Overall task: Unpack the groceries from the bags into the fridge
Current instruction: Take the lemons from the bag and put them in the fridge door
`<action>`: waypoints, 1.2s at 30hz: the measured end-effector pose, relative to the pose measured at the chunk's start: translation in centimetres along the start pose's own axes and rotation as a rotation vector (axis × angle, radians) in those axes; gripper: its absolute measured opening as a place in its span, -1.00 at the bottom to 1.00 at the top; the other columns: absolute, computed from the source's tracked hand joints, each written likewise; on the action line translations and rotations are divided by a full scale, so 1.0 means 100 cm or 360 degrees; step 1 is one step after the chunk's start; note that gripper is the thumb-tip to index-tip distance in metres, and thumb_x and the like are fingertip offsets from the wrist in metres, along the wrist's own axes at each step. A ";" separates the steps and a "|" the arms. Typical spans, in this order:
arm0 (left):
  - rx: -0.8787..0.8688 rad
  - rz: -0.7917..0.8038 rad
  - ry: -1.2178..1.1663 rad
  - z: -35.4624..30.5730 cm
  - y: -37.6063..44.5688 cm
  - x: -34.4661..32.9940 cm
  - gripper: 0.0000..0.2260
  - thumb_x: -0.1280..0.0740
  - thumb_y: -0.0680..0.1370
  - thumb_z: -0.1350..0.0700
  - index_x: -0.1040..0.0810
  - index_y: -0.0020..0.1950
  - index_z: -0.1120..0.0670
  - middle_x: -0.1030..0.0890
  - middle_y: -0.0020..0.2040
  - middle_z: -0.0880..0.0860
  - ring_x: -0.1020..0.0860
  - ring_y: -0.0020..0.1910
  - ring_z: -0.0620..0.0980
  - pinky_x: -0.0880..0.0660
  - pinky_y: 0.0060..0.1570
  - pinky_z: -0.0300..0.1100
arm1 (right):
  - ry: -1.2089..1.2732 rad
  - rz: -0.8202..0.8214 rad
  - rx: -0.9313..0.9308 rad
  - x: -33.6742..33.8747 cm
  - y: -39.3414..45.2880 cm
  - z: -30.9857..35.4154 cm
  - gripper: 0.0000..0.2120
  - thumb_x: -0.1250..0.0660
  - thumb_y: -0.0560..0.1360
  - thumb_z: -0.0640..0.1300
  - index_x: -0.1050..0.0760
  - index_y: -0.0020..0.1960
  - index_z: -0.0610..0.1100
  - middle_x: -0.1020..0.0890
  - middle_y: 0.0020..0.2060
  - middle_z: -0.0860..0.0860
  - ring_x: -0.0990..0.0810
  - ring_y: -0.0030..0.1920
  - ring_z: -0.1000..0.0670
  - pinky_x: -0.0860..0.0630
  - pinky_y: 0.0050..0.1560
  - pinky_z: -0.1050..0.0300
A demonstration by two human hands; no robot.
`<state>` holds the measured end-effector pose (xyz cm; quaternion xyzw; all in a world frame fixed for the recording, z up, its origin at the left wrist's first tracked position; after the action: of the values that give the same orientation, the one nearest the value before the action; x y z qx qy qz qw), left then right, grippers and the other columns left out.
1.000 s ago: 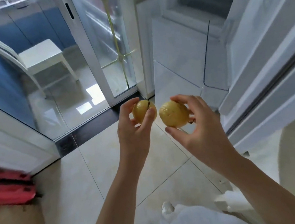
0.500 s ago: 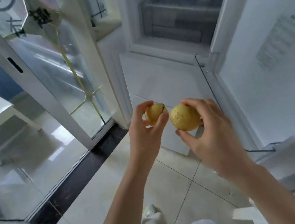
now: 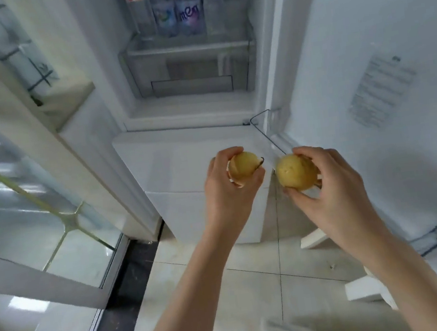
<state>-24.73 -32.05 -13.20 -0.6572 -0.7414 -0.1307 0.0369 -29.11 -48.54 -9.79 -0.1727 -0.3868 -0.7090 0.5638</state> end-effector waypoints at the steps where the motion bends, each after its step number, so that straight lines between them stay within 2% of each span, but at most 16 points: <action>1: -0.0040 0.0051 0.0042 -0.004 0.012 -0.006 -0.63 -0.48 0.44 0.03 -0.48 0.20 -0.10 -0.52 0.13 -0.10 -0.55 0.06 -0.07 -0.56 0.05 -0.03 | -0.0028 -0.0028 -0.0038 0.003 0.005 -0.004 -0.45 -0.53 0.35 -0.08 -0.43 0.28 -0.04 -0.50 0.12 0.00 -0.51 -0.01 0.00 -0.47 -0.07 0.13; 8: -0.0444 0.0405 0.0373 -0.030 0.082 -0.052 -0.59 -0.52 0.40 0.10 -0.50 0.21 -0.04 -0.50 0.17 -0.10 -0.47 0.02 -0.16 -0.50 0.03 -0.23 | -0.0166 -0.0069 -0.0233 0.011 0.036 -0.031 -0.46 -0.46 0.38 0.09 -0.39 0.29 -0.01 -0.52 0.10 0.02 -0.51 -0.01 -0.01 -0.54 -0.04 0.04; 12: -0.0581 0.0613 0.0653 -0.032 0.111 -0.074 -0.58 -0.52 0.38 0.10 -0.51 0.20 -0.06 -0.49 0.15 -0.11 -0.50 0.02 -0.09 -0.52 0.02 -0.10 | -0.0267 0.0051 -0.0372 0.009 0.052 -0.048 -0.48 -0.42 0.42 0.09 -0.35 0.31 0.01 -0.51 0.11 0.03 -0.49 0.03 -0.01 -0.50 0.01 0.02; 14: -0.0589 0.0736 0.0877 -0.031 0.121 -0.083 -0.57 -0.50 0.38 0.06 -0.49 0.20 -0.10 -0.48 0.16 -0.13 -0.50 0.06 -0.06 -0.51 0.00 -0.05 | -0.0248 0.0154 -0.0470 0.003 0.059 -0.054 -0.49 -0.41 0.43 0.09 -0.35 0.31 0.01 -0.51 0.10 0.04 -0.51 0.04 -0.01 -0.51 0.04 0.00; 18: -0.0494 0.0951 0.1259 -0.026 0.139 -0.094 -0.56 -0.49 0.40 0.00 -0.46 0.22 -0.15 -0.48 0.19 -0.12 -0.49 0.11 -0.02 -0.38 -0.05 -0.11 | -0.0178 0.0290 -0.0626 -0.012 0.071 -0.062 -0.53 -0.37 0.42 0.15 -0.39 0.25 0.00 -0.54 0.01 0.07 -0.54 -0.01 0.01 -0.53 0.01 0.00; 23: -0.0533 0.1079 0.1553 -0.020 0.149 -0.110 -0.55 -0.50 0.40 0.03 -0.44 0.23 -0.13 -0.49 0.18 -0.09 -0.51 0.12 0.04 -0.43 -0.08 -0.08 | -0.0287 0.0448 -0.0691 -0.020 0.078 -0.070 -0.54 -0.35 0.43 0.14 -0.36 0.26 0.04 -0.54 0.01 0.07 -0.53 -0.02 0.02 -0.49 -0.07 0.12; 30: -0.0591 0.1171 0.1695 -0.015 0.153 -0.118 -0.53 -0.50 0.39 0.17 -0.46 0.25 -0.03 -0.47 0.22 0.00 -0.52 0.14 0.10 -0.38 -0.12 -0.09 | -0.0306 0.0614 -0.0766 -0.033 0.078 -0.079 -0.55 -0.36 0.41 0.08 -0.38 0.25 0.05 -0.53 0.05 0.10 -0.52 0.02 0.05 -0.47 -0.03 0.16; 36: -0.0497 0.1301 0.1601 -0.008 0.153 -0.118 -0.48 -0.53 0.39 0.05 -0.45 0.30 -0.02 -0.46 0.24 0.02 -0.45 0.22 0.05 -0.42 0.00 -0.08 | -0.0319 0.0634 -0.0789 -0.033 0.078 -0.083 -0.54 -0.35 0.41 0.10 -0.37 0.27 0.06 -0.54 0.09 0.10 -0.52 0.04 0.05 -0.46 0.01 0.15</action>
<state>-8.21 -42.06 -12.89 -0.7420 -0.2973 -0.5027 0.3292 -19.25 -53.02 -14.66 -0.4457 -0.2145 -0.6370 0.5913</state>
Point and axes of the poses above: each hand's wrist, its own y-axis towards the middle knuckle, its own x-axis out of the back of the hand, z = x × y, the point moved 4 cm from there along y, towards the middle knuckle
